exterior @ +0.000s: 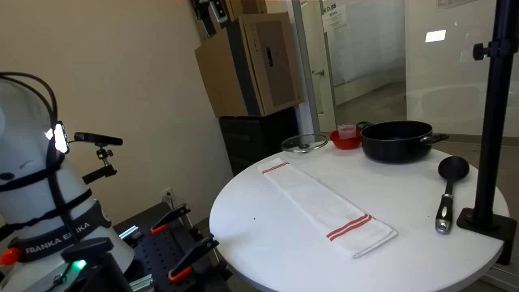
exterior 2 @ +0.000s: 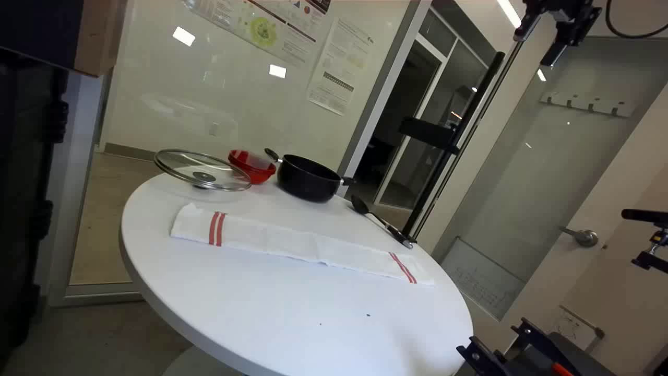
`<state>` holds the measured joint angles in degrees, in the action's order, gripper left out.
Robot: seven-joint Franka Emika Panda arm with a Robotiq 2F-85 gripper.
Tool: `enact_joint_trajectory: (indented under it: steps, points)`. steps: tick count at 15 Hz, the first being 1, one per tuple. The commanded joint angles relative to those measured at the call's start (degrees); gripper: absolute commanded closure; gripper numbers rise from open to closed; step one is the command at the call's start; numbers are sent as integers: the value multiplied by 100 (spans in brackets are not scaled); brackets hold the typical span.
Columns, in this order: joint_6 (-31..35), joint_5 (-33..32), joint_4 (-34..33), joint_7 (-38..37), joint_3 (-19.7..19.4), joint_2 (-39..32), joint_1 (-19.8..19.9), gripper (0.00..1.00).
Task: Fold the white towel
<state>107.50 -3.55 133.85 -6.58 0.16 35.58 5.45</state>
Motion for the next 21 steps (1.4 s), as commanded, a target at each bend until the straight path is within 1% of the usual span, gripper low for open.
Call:
enact_joint_trajectory:
  steps: [1, 6, 7, 8, 9, 13, 14, 16, 19, 20, 21]
  points:
    - [-11, -19, -13, -15, -29, -4, -37, 0]
    - [-11, -19, -13, -15, -29, -4, -37, 0]
    - [92, -52, 3, -78, -45, -35, 18, 0]
    - [80, -90, -12, 86, -127, -126, 26, 0]
    - [198, -147, 17, 81, -173, -188, 83, 0]
    - [651, -470, 52, 206, -628, -757, 418, 0]
    - [772, -463, 46, 416, -859, -976, 486, 0]
    - [938, -369, 0, 817, -1201, -1381, 572, 0]
    - [1127, -581, -63, 1096, -1446, -2171, 757, 0]
    - [1001, -477, 109, 924, -1342, -1623, 734, 0]
    - [1068, -503, 106, 995, -1403, -1854, 778, 0]
